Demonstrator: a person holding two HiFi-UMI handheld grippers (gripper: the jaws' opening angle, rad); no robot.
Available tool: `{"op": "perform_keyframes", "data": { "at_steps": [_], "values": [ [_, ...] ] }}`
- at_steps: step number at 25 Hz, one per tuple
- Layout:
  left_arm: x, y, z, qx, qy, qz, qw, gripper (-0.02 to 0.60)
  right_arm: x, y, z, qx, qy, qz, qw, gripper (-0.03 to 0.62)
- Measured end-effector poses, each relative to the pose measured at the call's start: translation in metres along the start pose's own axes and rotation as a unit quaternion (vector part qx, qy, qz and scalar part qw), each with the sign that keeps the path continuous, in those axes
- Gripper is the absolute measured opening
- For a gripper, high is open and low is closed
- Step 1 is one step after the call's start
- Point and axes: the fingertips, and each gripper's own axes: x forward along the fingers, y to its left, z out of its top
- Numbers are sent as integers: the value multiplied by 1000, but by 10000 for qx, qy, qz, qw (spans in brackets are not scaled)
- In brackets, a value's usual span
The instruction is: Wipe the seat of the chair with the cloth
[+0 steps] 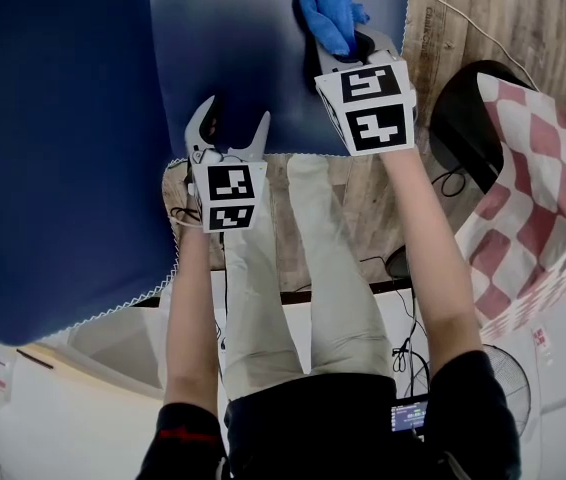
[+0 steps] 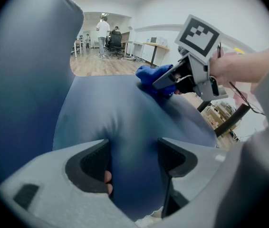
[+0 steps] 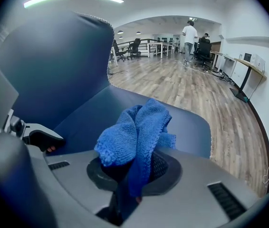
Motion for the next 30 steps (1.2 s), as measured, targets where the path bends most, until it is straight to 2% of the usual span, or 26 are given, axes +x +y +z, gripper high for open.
{"op": "perform_keyframes", "data": {
  "at_steps": [7, 16, 30],
  "values": [
    [0, 1, 1, -3, -20, -6, 10000, 319, 10, 26, 15, 21, -91, 319, 9994, 53],
    [0, -1, 1, 20, -42, -6, 10000, 319, 22, 81, 28, -397, -89, 833, 9957, 53],
    [0, -1, 2, 20, -72, -25, 10000, 319, 31, 131, 40, -708, 188, 1619, 9841, 52]
  ]
}}
